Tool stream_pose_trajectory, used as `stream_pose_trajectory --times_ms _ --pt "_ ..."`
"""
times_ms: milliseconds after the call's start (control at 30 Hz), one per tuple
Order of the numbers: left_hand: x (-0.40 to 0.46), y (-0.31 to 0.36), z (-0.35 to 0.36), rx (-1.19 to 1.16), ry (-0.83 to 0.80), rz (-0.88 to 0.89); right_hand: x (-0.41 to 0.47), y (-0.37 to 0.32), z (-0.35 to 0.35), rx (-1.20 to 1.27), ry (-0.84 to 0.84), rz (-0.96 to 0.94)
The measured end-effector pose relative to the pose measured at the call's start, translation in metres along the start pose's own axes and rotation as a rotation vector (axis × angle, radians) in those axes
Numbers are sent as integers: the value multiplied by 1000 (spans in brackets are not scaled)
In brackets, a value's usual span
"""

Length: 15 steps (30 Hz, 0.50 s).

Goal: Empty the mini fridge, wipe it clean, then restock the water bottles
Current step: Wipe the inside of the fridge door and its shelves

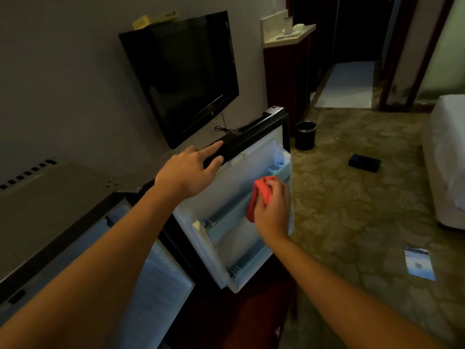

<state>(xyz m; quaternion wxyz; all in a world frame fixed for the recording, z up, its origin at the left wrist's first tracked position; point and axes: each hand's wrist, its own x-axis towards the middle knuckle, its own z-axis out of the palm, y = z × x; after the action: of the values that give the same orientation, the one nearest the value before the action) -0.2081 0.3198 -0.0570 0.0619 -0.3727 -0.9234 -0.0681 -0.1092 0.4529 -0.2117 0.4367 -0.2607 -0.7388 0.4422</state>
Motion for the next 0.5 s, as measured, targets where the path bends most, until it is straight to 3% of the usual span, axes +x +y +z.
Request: stream_pose_trajectory --times_ms 133,367,500 --pt "1 1 0 8 -9 -25 40 12 -5 22 49 28" --pt "3 4 0 69 10 -59 75 33 -2 231 15 301" --pt "-2 11 4 213 284 11 73 59 7 443 -42 631"
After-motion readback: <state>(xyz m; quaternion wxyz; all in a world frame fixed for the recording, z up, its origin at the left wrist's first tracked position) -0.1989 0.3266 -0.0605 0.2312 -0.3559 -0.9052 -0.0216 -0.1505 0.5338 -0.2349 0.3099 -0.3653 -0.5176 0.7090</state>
